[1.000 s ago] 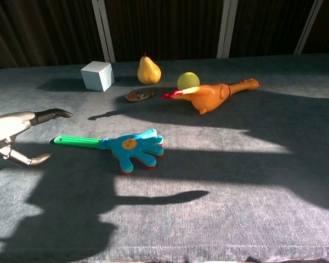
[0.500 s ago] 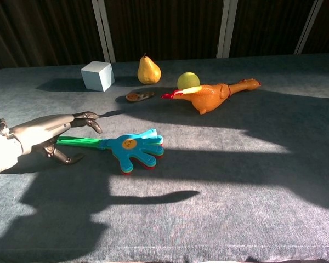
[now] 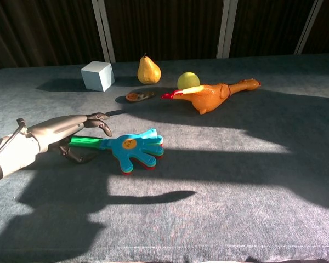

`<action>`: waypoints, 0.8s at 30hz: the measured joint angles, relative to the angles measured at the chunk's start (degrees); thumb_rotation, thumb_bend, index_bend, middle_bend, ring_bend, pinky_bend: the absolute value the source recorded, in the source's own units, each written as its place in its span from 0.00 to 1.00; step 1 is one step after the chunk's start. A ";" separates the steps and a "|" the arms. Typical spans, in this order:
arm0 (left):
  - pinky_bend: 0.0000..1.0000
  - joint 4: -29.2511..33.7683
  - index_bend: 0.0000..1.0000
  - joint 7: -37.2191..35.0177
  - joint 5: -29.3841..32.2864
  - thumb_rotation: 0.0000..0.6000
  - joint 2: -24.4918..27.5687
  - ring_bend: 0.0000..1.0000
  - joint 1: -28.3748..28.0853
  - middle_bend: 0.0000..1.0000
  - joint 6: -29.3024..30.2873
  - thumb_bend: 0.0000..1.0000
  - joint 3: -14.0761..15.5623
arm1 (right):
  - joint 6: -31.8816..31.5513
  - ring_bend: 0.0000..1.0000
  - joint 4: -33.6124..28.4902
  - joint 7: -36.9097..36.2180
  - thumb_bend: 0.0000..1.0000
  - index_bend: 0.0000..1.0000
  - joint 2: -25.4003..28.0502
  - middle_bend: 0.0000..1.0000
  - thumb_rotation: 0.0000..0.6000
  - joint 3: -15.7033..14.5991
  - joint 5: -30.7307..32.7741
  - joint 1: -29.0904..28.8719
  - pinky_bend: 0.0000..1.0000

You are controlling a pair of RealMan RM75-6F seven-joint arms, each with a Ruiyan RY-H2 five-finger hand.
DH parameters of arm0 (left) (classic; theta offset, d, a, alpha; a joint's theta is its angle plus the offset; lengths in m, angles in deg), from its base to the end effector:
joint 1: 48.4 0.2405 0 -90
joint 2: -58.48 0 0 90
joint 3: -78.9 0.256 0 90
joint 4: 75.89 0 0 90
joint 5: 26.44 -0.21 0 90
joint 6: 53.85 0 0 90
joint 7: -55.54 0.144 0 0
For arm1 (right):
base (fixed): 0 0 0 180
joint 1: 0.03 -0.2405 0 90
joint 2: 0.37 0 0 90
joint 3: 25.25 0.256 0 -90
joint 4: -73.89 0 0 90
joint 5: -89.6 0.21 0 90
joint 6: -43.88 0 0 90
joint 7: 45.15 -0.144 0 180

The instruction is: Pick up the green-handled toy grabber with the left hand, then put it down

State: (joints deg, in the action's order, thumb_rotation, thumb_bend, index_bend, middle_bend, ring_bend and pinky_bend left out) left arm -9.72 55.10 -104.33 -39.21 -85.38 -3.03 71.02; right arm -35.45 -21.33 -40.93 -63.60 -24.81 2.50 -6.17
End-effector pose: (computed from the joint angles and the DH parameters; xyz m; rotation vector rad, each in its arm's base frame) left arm -0.2024 0.3334 -0.0590 -1.8848 -1.1044 -0.9380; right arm -0.3045 -0.1767 0.1393 1.5147 -0.9525 0.8145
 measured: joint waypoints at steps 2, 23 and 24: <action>0.00 -0.28 0.30 -0.04 0.12 1.00 -0.33 0.00 -0.33 0.00 -0.19 0.40 0.06 | -0.10 0.00 -0.01 -0.29 0.09 0.00 0.06 0.00 1.00 -0.01 -0.13 0.01 0.00; 0.00 -5.73 0.71 -5.71 -0.24 1.00 -4.56 0.00 -0.46 0.13 4.29 0.39 -0.39 | -0.54 0.00 -0.16 -1.14 0.09 0.00 0.78 0.00 1.00 -0.22 -0.63 0.23 0.00; 0.01 -5.77 0.72 -6.87 -0.47 1.00 -4.68 0.00 -0.34 0.15 4.71 0.40 -0.40 | -0.56 0.00 -0.17 -1.13 0.09 0.00 0.78 0.00 1.00 -0.21 -0.65 0.23 0.00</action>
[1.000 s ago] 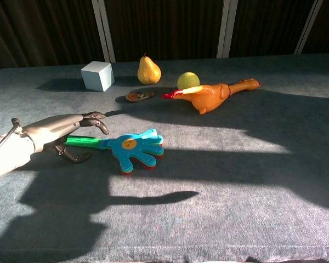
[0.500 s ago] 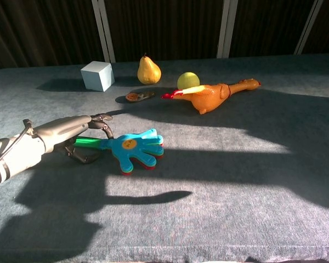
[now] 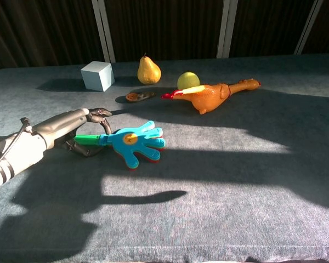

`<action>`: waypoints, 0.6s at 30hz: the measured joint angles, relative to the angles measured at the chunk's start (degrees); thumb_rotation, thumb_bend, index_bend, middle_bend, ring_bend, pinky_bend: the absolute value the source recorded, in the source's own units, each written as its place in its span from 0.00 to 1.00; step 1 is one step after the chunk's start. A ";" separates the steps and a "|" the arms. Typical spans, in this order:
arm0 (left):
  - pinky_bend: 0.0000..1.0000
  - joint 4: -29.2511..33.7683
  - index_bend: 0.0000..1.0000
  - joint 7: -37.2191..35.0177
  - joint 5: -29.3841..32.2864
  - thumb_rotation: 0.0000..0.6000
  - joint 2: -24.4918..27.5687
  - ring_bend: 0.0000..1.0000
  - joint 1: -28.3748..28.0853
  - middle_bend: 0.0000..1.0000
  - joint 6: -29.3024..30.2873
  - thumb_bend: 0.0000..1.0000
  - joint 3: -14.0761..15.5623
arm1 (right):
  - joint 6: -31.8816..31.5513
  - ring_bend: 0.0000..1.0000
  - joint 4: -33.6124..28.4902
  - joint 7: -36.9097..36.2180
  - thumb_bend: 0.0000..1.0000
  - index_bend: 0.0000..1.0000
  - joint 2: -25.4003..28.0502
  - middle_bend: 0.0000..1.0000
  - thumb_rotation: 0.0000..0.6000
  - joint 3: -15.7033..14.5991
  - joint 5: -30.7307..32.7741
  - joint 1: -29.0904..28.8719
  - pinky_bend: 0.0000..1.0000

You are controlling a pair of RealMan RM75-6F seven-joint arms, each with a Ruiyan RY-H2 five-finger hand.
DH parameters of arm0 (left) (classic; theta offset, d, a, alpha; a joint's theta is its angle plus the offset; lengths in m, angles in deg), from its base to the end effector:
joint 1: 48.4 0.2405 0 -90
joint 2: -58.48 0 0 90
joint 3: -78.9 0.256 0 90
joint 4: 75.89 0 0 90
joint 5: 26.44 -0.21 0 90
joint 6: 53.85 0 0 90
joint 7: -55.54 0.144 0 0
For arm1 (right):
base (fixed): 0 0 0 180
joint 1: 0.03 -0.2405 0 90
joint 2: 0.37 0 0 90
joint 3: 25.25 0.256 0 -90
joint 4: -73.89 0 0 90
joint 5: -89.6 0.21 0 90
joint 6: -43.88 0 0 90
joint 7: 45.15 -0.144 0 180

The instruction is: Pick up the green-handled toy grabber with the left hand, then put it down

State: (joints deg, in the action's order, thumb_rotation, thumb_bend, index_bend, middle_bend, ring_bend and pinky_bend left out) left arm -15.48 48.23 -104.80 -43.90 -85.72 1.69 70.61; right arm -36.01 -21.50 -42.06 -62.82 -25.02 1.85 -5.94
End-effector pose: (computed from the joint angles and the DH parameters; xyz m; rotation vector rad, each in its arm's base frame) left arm -0.1980 0.3395 -0.0669 -1.7775 -1.1599 -1.0677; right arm -0.3042 -0.1748 0.1436 1.5132 -0.9535 0.8266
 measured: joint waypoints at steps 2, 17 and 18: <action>0.03 -0.22 0.77 -3.35 -0.69 1.00 -0.36 0.02 0.35 0.21 1.20 0.41 0.01 | -0.02 0.00 0.02 0.01 0.09 0.00 -0.03 0.00 1.00 0.02 -0.01 0.00 0.00; 0.66 -7.84 0.85 -23.47 -4.89 1.00 -5.19 0.55 3.33 0.81 11.45 0.54 -0.17 | 0.26 0.00 -0.67 0.34 0.09 0.00 0.31 0.00 1.00 -0.25 0.15 0.13 0.00; 0.71 -7.90 0.85 -24.23 -5.08 1.00 -5.22 0.55 3.38 0.81 11.73 0.55 -0.12 | 0.36 0.00 -0.69 0.37 0.09 0.00 0.33 0.00 1.00 -0.27 0.15 0.10 0.00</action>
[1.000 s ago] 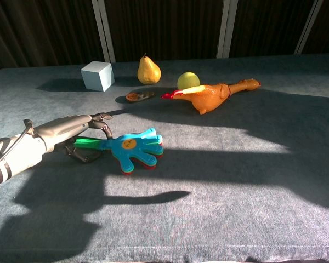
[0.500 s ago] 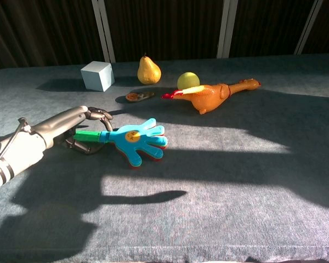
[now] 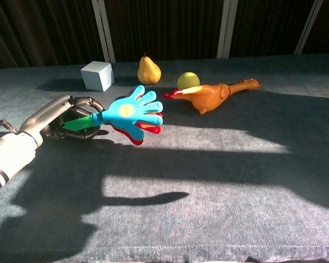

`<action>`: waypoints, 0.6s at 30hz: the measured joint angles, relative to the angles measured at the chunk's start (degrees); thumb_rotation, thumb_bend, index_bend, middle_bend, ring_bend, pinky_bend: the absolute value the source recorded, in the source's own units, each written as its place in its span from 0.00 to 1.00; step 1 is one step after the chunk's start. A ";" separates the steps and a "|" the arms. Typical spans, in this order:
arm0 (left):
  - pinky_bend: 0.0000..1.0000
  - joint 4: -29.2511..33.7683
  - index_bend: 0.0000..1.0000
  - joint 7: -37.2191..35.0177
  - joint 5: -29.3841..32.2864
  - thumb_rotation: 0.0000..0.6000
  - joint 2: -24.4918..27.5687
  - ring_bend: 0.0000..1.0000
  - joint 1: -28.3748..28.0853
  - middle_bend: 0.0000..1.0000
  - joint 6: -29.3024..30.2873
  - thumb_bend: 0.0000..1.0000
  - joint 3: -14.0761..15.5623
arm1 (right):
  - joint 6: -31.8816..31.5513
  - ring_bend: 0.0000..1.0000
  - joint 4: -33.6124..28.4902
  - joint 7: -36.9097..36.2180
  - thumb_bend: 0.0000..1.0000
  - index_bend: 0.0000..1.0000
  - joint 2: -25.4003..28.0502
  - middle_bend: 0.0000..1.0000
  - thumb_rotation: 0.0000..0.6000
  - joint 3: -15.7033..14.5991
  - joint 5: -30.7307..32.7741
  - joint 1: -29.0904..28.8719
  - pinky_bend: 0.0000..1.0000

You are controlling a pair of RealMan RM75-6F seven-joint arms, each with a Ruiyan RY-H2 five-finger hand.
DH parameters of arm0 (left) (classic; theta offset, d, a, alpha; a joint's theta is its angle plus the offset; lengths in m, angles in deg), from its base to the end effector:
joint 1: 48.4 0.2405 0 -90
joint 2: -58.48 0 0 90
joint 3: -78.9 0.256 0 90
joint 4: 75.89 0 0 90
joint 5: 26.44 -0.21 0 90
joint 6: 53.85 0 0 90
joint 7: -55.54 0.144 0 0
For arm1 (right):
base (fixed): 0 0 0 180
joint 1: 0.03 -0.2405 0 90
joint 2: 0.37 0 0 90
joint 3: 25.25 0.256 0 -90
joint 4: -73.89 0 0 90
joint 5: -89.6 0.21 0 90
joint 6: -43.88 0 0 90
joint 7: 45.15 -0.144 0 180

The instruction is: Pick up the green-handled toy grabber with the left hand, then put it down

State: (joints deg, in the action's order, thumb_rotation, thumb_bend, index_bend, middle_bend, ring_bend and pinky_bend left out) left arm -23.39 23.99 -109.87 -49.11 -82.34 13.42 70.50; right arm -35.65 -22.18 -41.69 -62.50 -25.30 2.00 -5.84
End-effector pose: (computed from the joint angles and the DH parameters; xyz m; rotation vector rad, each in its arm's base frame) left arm -0.2054 0.3311 -0.0610 -1.5049 -1.3767 -1.4503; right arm -0.3036 -0.1729 0.1430 1.5172 -0.9635 0.8167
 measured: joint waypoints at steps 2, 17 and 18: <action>0.82 0.03 0.85 -2.65 -0.38 1.00 0.03 0.59 0.14 0.82 0.64 0.57 0.06 | 0.18 0.00 -0.03 0.07 0.09 0.00 0.01 0.00 1.00 -0.02 0.10 -0.06 0.00; 0.89 6.04 0.85 -33.45 -2.74 1.00 4.28 0.65 1.62 0.84 7.39 0.64 -1.22 | 1.67 0.00 -0.75 -1.19 0.09 0.00 0.73 0.00 1.00 -0.61 -0.04 -0.40 0.00; 0.89 7.30 0.85 -37.01 -2.55 1.00 5.16 0.65 1.83 0.84 7.64 0.64 -1.73 | 1.77 0.00 -0.88 -1.53 0.09 0.00 0.95 0.00 1.00 -0.76 -0.27 -0.44 0.00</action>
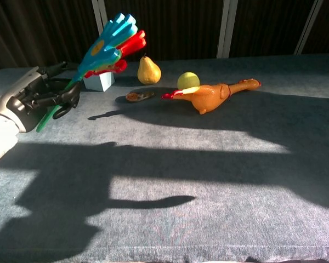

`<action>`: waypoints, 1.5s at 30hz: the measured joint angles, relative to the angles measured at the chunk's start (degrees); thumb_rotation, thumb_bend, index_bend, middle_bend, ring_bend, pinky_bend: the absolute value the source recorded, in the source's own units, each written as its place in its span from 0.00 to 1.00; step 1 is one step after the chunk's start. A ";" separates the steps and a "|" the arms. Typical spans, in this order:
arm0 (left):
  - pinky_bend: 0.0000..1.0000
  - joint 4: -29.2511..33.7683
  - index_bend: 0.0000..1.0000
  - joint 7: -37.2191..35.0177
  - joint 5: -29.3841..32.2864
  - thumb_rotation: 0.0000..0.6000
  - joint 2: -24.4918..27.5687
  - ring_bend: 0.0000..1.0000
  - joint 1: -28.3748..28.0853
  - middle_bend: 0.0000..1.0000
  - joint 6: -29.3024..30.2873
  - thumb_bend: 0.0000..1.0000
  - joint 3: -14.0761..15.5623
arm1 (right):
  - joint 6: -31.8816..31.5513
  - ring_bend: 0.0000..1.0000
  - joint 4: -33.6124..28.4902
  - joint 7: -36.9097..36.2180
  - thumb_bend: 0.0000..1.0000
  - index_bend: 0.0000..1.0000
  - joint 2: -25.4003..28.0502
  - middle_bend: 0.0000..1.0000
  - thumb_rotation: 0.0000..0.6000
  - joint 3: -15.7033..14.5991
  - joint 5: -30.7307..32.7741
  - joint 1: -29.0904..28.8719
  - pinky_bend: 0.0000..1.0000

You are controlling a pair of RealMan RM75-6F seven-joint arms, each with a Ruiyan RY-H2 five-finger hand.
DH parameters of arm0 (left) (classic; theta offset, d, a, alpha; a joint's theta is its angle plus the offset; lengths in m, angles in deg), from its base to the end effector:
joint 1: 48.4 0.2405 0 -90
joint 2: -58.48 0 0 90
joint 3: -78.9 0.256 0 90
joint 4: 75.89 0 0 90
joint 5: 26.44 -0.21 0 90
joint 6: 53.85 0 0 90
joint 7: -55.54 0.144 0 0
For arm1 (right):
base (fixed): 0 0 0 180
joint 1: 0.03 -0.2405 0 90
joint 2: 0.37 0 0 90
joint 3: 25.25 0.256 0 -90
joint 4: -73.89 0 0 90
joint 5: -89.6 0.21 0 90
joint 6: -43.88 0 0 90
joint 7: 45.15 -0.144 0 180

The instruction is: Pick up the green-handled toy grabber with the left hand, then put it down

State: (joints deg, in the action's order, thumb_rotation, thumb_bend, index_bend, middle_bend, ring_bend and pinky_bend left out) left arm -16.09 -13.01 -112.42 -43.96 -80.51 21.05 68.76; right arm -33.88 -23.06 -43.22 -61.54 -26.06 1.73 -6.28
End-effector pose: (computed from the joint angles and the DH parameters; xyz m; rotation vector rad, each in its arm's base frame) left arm -0.1965 0.3279 -0.0204 -1.0717 -1.8685 -2.0099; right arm -0.3029 -0.1712 0.1410 1.5404 -1.0092 0.8117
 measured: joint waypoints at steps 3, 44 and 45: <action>0.88 3.62 0.85 -13.35 0.38 1.00 3.26 0.65 0.64 0.84 0.65 0.64 -1.41 | 0.27 0.00 -0.21 -0.62 0.09 0.00 0.45 0.00 1.00 -0.34 -0.49 -0.14 0.00; 0.83 12.21 0.86 -52.55 -3.75 1.00 18.46 0.63 -0.39 0.86 0.48 0.63 -0.34 | 0.61 0.00 -0.40 -0.18 0.09 0.00 0.21 0.00 1.00 -0.65 -0.32 -0.18 0.00; 0.84 12.03 0.86 -56.08 -3.96 1.00 18.47 0.63 -0.41 0.86 0.57 0.62 -0.23 | 0.63 0.00 -0.43 -0.20 0.09 0.00 0.24 0.00 1.00 -0.67 -0.32 -0.18 0.00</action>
State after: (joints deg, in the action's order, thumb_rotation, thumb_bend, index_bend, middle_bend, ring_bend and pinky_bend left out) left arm -4.06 -69.09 -116.39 -25.49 -80.92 21.62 68.53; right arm -33.25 -23.49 -43.42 -61.30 -26.73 1.41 -6.46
